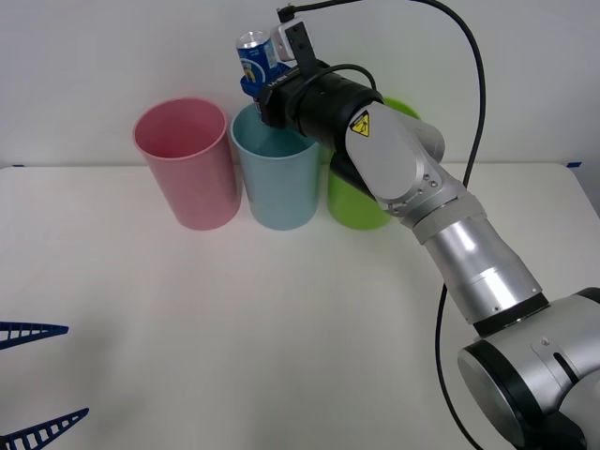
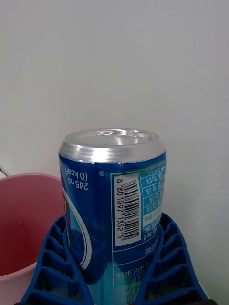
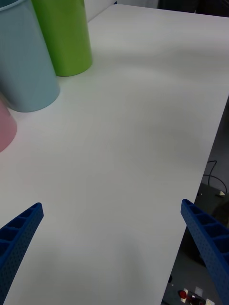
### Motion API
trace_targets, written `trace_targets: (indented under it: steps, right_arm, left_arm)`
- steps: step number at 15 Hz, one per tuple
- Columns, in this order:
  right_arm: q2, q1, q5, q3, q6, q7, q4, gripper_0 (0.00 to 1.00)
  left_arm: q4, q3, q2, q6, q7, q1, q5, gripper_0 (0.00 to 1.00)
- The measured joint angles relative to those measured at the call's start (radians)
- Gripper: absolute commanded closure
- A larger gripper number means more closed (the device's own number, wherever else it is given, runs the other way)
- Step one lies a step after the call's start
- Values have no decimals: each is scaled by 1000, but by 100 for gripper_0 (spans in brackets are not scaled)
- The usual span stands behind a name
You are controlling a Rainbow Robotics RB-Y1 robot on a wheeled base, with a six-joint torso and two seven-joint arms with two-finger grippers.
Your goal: Put cans in the blue bin and PET bottles in the pink bin and trash in the green bin.
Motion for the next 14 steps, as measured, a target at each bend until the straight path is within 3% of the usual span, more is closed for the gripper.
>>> trace_targets:
  steps: [14]
  right_arm:
    - [-11,14,8,3,7,9,0,100]
  left_arm:
    - [0,0,0,0,0,0,0,0]
